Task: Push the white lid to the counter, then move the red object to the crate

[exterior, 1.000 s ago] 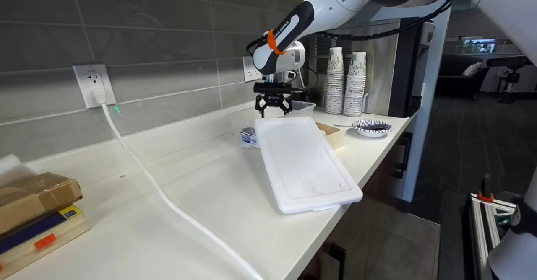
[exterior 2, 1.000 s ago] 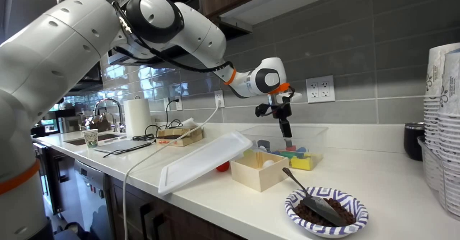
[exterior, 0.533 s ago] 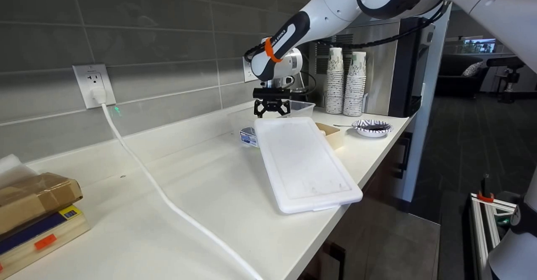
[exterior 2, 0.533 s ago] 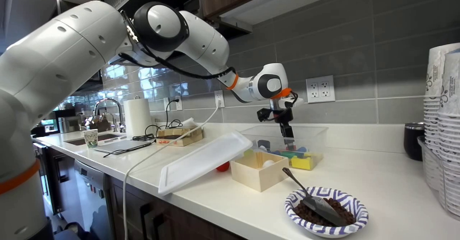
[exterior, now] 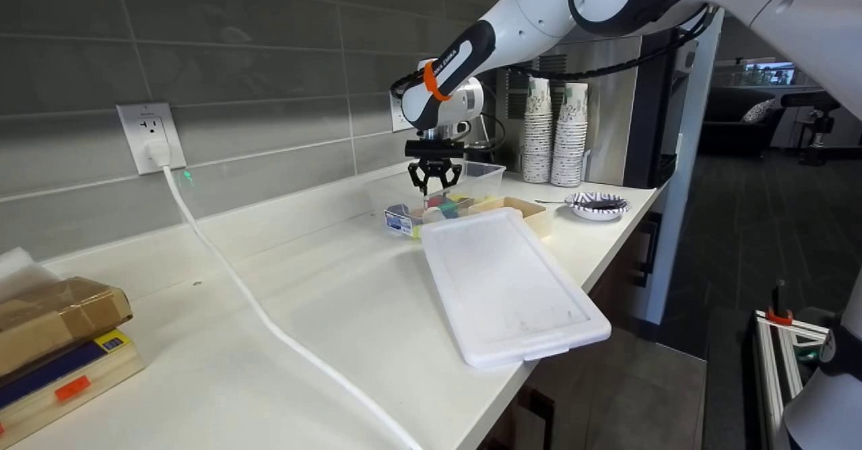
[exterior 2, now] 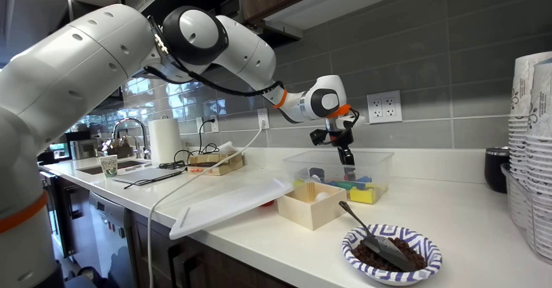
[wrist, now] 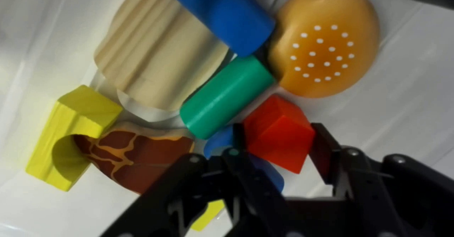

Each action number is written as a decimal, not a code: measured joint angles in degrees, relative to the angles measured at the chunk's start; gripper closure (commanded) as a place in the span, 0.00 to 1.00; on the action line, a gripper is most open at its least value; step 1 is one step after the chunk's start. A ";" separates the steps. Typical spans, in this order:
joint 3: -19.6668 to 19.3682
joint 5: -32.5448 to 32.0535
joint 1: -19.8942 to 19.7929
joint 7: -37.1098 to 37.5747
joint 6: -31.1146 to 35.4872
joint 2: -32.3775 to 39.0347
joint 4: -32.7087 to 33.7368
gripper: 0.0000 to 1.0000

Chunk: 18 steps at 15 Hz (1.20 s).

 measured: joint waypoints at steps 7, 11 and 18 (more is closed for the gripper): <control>-0.16 0.00 0.10 0.00 0.28 0.22 0.32 0.77; -1.34 -0.01 1.28 0.90 0.72 -0.55 0.33 0.77; -3.17 -0.38 4.51 4.69 -0.19 -7.54 -3.59 0.77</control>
